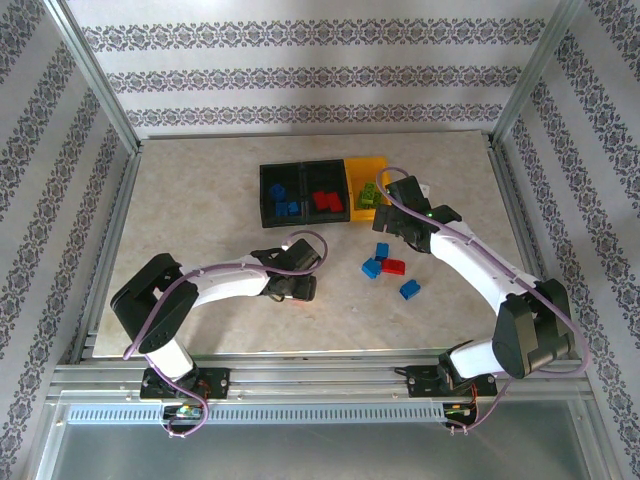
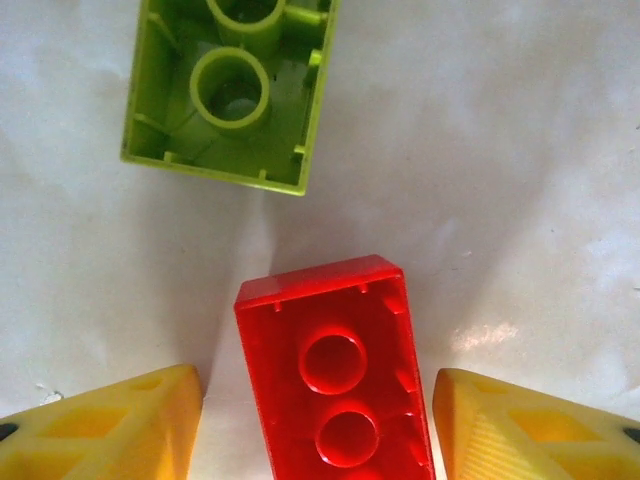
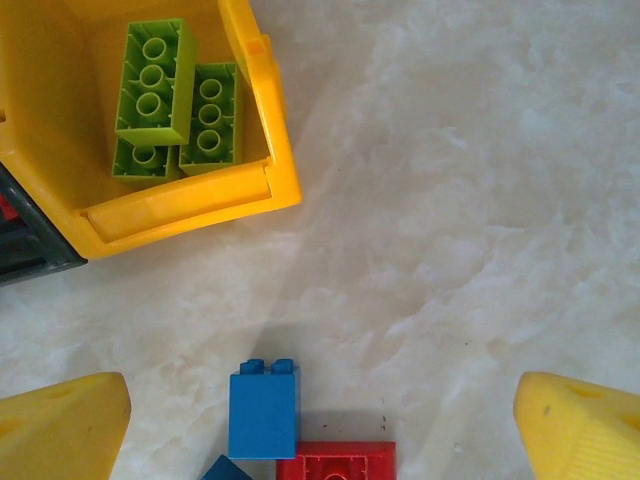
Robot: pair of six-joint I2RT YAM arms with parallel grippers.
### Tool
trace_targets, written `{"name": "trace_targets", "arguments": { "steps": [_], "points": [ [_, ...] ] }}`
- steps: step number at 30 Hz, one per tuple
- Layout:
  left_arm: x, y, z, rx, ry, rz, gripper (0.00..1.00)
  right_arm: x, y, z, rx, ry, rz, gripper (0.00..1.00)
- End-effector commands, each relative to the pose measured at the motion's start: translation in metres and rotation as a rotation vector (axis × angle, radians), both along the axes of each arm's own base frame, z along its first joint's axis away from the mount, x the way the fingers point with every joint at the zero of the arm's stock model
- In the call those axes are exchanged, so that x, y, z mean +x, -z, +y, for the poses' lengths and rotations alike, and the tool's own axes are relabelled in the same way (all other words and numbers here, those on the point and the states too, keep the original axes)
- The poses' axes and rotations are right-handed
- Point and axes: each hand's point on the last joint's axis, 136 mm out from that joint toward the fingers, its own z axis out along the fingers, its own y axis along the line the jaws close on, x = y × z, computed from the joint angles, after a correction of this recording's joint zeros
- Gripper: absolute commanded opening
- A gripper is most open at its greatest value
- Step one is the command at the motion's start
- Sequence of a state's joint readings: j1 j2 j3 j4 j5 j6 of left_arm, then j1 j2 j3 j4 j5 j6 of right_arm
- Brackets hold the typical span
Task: Sort the legos into containers by color
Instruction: Pick up the lego from the middle-left of the table.
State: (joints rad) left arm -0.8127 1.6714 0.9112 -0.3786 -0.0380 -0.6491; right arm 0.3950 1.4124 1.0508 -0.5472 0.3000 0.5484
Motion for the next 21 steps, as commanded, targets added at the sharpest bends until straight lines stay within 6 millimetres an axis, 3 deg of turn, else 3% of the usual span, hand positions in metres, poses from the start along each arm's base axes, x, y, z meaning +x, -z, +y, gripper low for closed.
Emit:
{"name": "trace_targets", "arguments": {
  "steps": [1,11,21],
  "points": [
    [-0.007,0.002,0.007,0.071,0.024,0.015,0.57,-0.007,-0.003,-0.011,-0.019,0.043,-0.004,0.98],
    [-0.007,-0.002,0.005,0.054,0.024,0.009,0.37,-0.027,0.011,-0.024,-0.030,0.097,0.020,0.98],
    [0.005,-0.038,0.001,-0.014,0.034,-0.113,0.31,-0.039,0.021,-0.034,-0.033,0.139,0.037,0.98]
  ]
}}
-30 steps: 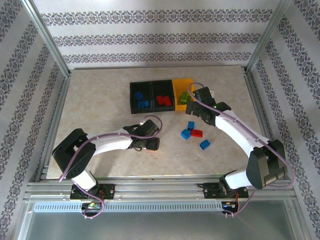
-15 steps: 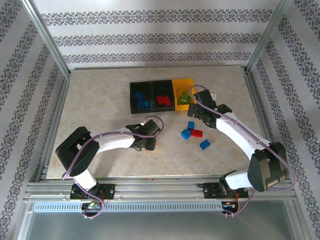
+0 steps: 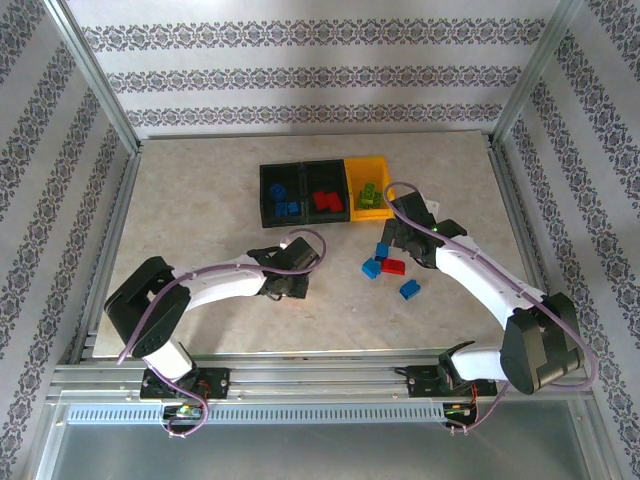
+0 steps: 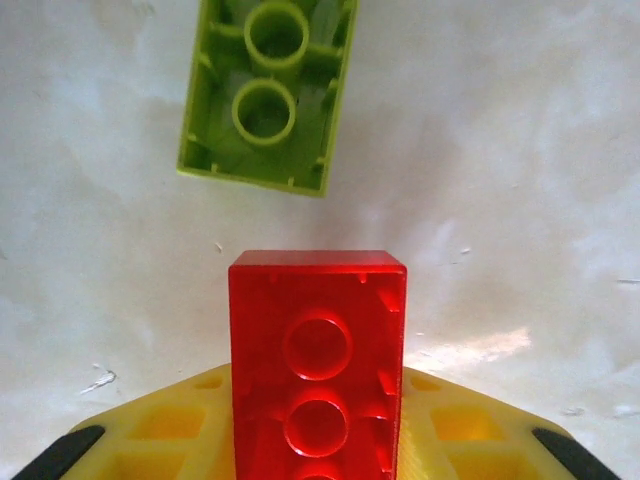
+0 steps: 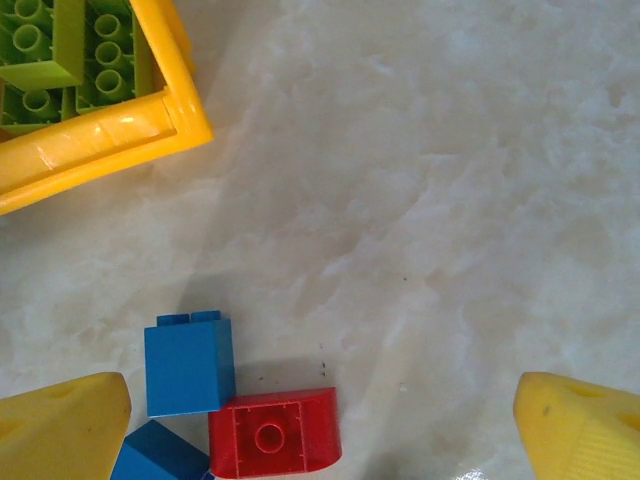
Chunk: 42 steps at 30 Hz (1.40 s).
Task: Sort the legos into containers by color
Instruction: Pick up the lego from the middle-left of the table, then place the lego in the container.
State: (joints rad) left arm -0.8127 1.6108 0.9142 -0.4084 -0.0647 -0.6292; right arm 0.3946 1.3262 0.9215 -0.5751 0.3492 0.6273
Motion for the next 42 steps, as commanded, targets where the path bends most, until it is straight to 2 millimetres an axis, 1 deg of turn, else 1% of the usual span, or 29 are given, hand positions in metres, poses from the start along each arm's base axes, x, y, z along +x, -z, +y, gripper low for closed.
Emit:
{"name": "trace_targets", "arguments": {
  "steps": [1,7,9,12,18,22,26,30,33,38,42],
  "points": [
    [0.004,-0.025,-0.003,-0.021,0.026,-0.086,0.31,-0.006,0.000,-0.012,-0.013,0.051,-0.004,0.98],
    [0.019,-0.053,-0.007,-0.035,0.031,-0.179,0.30,-0.006,-0.002,-0.013,-0.007,0.062,-0.010,0.98],
    [0.027,-0.061,-0.011,-0.033,0.040,-0.214,0.31,-0.006,-0.002,-0.014,-0.007,0.067,-0.012,0.98],
    [0.044,-0.078,-0.018,-0.023,0.059,-0.268,0.31,-0.007,-0.001,-0.015,-0.008,0.072,-0.010,0.98],
    [0.094,-0.105,-0.033,0.002,0.076,-0.334,0.31,-0.010,0.001,-0.017,-0.002,0.083,-0.010,0.98],
    [0.130,-0.116,-0.044,0.020,0.089,-0.362,0.31,-0.014,0.003,-0.019,0.001,0.087,-0.004,0.98],
    [0.164,-0.120,-0.051,0.048,0.094,-0.366,0.31,-0.020,0.004,-0.021,0.004,0.092,-0.003,0.98],
    [0.191,-0.114,-0.057,0.065,0.087,-0.354,0.31,-0.023,0.004,-0.023,0.012,0.099,-0.008,0.98],
    [0.210,-0.106,-0.055,0.091,0.067,-0.337,0.31,-0.026,0.003,-0.024,0.015,0.101,-0.010,0.98],
    [0.236,-0.098,-0.049,0.131,0.034,-0.332,0.31,-0.029,0.003,-0.025,0.022,0.103,-0.013,0.98],
    [0.252,-0.086,-0.046,0.153,0.016,-0.312,0.32,-0.029,0.003,-0.026,0.027,0.109,-0.014,0.98]
  ]
}}
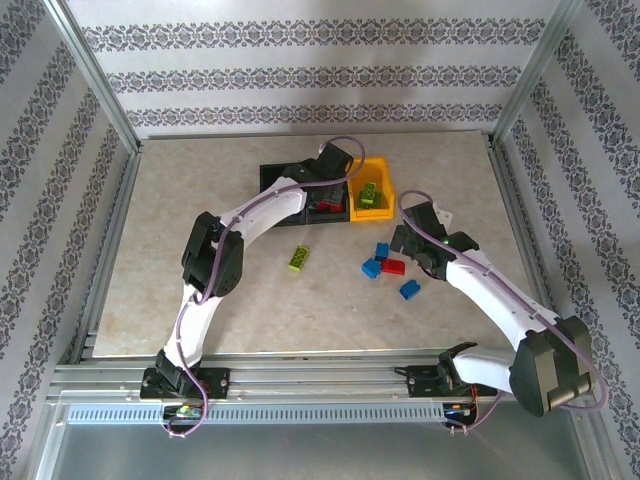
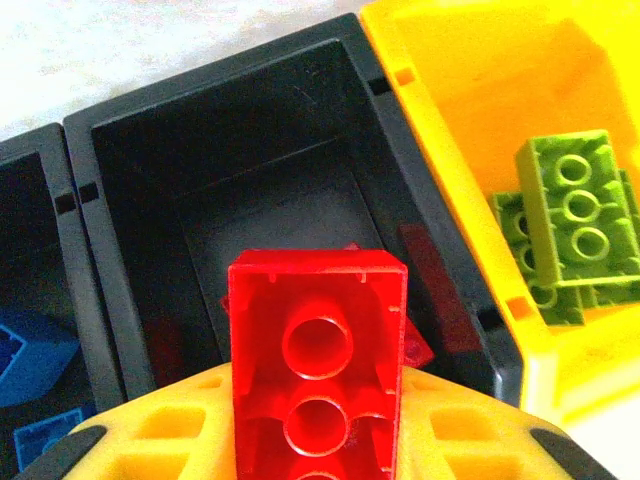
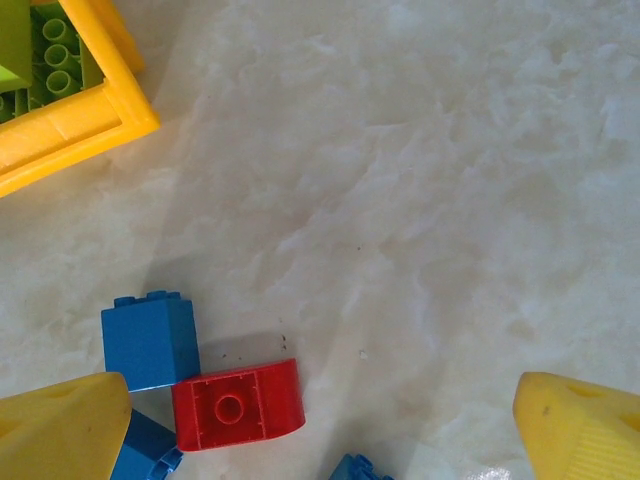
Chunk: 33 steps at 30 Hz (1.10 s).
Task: Sort the legos into containers by color
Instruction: Place the lego in the container.
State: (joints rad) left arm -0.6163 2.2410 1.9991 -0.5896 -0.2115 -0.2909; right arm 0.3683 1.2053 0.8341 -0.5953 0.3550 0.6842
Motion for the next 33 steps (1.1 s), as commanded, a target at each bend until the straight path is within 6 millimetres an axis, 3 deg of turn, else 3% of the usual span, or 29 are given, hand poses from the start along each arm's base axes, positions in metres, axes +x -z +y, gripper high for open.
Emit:
{"name": "trace_targets", "arguments": {
  "steps": [1,11,20,28,33],
  "points": [
    [0.009,0.009,0.015,0.065,-0.023,0.035,0.32,-0.007,0.004,-0.007,-0.004,0.034,0.010,0.98],
    [0.024,0.025,0.014,0.065,-0.037,0.055,0.39,-0.008,0.009,-0.008,0.000,0.040,0.016,0.98],
    [0.025,0.019,0.012,0.051,-0.039,0.047,0.50,-0.007,0.012,-0.006,0.007,0.040,0.022,0.98],
    [0.012,-0.010,0.006,-0.024,-0.012,0.031,0.56,-0.007,0.012,-0.007,0.010,0.041,0.019,0.98],
    [-0.014,-0.025,0.000,-0.092,0.021,0.011,0.62,-0.007,0.012,-0.008,0.010,0.046,0.020,0.98]
  ]
}}
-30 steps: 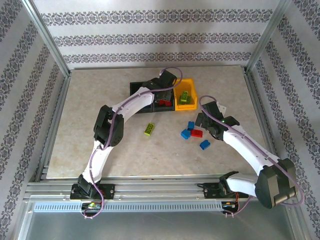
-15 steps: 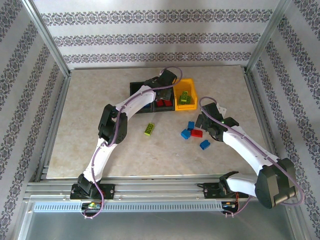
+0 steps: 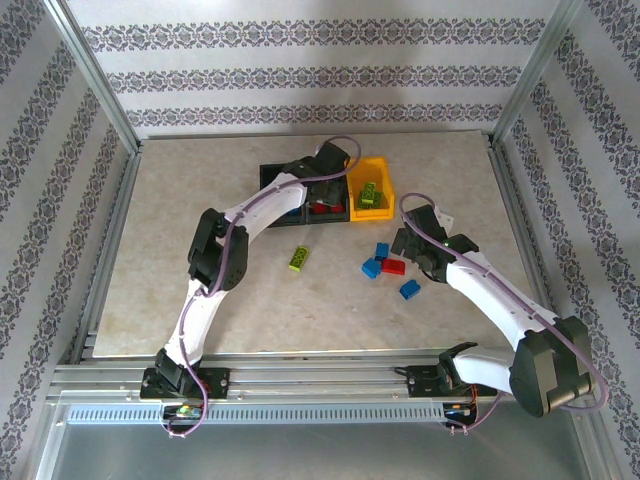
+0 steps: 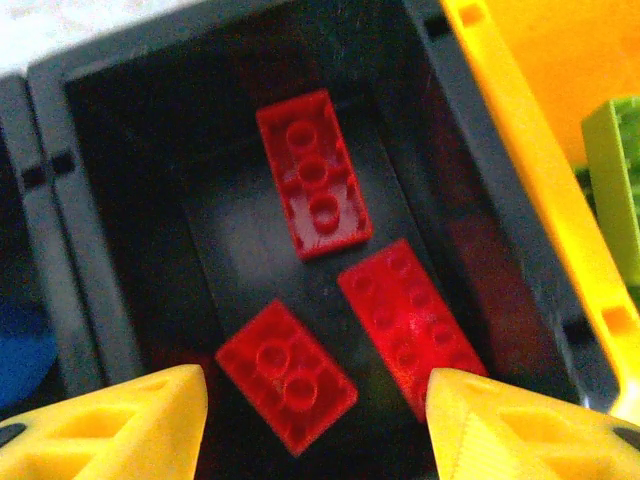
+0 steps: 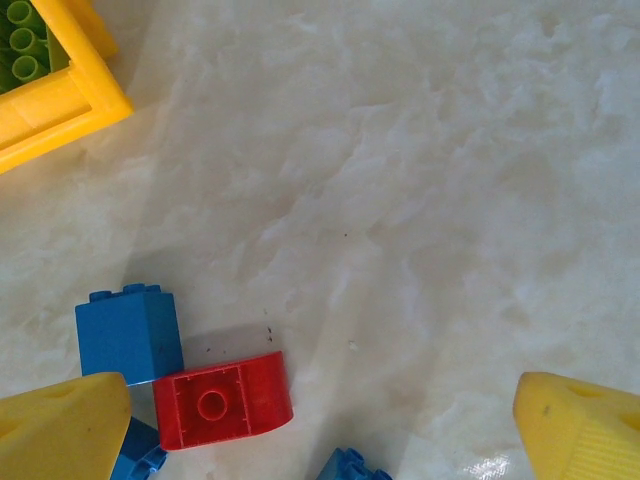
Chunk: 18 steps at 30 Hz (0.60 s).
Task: Sort the legos into containers by color
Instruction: Place the lego in the container, then pick up the lego from the center of the table.
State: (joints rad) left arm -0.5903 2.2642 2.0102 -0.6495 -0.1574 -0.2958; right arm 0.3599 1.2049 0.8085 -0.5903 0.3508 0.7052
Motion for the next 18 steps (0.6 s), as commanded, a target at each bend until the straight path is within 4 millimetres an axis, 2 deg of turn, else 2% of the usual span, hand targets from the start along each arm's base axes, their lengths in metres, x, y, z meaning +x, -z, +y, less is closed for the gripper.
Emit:
{"name": "trace_targets", "arguments": {
  "steps": [1,7,13,18],
  "points": [
    [-0.016,-0.044,-0.011,-0.107,0.022,-0.077,0.63,-0.002,0.004,-0.004,0.002,0.022,0.004,0.98],
    [-0.065,-0.037,-0.025,-0.177,0.093,-0.060,0.74,-0.001,0.004,-0.008,-0.006,0.031,0.007,0.98],
    [-0.114,-0.018,-0.060,-0.223,0.281,-0.027,0.81,-0.001,0.004,-0.014,-0.005,0.053,0.009,0.98],
    [-0.142,0.008,-0.085,-0.128,0.440,-0.005,0.83,-0.003,0.004,-0.016,0.012,0.070,0.008,0.98]
  ]
}}
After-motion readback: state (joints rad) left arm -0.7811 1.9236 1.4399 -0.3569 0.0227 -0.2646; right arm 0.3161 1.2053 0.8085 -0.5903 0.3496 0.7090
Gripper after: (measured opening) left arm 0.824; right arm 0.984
